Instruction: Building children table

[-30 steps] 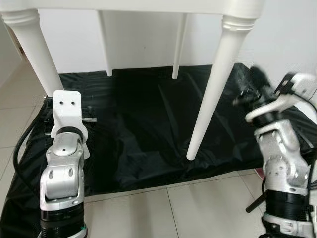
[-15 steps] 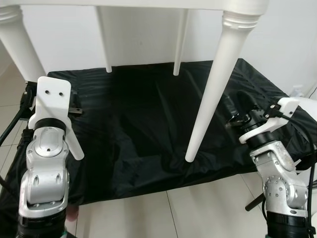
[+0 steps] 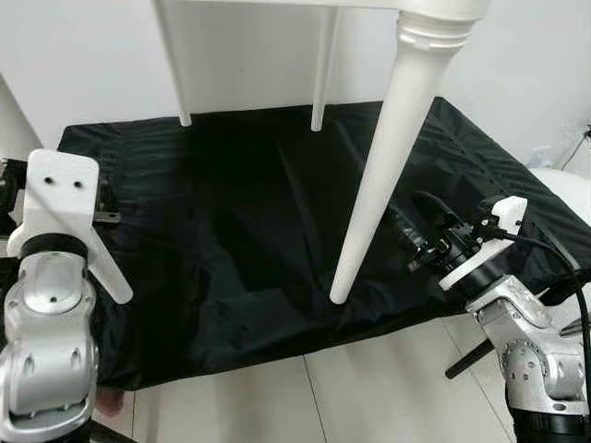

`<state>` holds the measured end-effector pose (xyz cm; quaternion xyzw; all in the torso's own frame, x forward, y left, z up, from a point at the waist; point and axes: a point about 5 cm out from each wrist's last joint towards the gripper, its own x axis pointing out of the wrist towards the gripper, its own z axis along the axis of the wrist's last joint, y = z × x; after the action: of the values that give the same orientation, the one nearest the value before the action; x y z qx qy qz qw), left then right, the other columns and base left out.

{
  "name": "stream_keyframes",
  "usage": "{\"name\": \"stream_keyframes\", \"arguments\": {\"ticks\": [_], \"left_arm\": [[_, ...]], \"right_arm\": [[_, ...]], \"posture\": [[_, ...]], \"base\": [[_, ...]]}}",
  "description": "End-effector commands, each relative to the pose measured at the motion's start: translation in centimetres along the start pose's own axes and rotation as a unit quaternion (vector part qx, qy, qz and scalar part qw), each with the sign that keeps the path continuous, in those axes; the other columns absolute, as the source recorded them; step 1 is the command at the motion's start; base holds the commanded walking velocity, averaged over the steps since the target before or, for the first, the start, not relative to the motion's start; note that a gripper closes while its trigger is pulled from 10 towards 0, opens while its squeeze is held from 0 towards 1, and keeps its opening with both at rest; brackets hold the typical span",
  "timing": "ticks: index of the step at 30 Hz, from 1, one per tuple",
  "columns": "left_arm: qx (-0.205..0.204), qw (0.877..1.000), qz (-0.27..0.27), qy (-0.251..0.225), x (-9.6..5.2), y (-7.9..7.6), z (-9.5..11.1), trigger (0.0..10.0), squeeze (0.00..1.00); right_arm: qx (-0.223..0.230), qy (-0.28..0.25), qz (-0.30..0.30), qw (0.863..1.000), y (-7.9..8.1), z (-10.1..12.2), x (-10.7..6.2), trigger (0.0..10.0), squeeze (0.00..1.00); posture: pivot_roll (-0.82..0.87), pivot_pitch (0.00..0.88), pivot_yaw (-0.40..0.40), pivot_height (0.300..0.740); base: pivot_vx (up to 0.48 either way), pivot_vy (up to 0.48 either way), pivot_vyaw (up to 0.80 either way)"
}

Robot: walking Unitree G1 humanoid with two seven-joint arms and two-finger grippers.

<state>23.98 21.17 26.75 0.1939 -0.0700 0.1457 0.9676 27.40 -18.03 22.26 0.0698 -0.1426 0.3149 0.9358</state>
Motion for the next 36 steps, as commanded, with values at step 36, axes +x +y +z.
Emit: {"name": "stream_keyframes", "arguments": {"ticks": [36], "left_arm": [[-0.014, 0.999, 0.028, 0.012, -6.1, -1.4, -0.9, 10.0, 0.0]], "right_arm": [[0.023, 0.038, 0.088, 0.995, 1.8, -2.7, 1.8, 10.0, 0.0]], "posture": [[0.09, 0.113, -0.061, 0.74]], "base": [[0.0, 0.0, 0.0]]}}
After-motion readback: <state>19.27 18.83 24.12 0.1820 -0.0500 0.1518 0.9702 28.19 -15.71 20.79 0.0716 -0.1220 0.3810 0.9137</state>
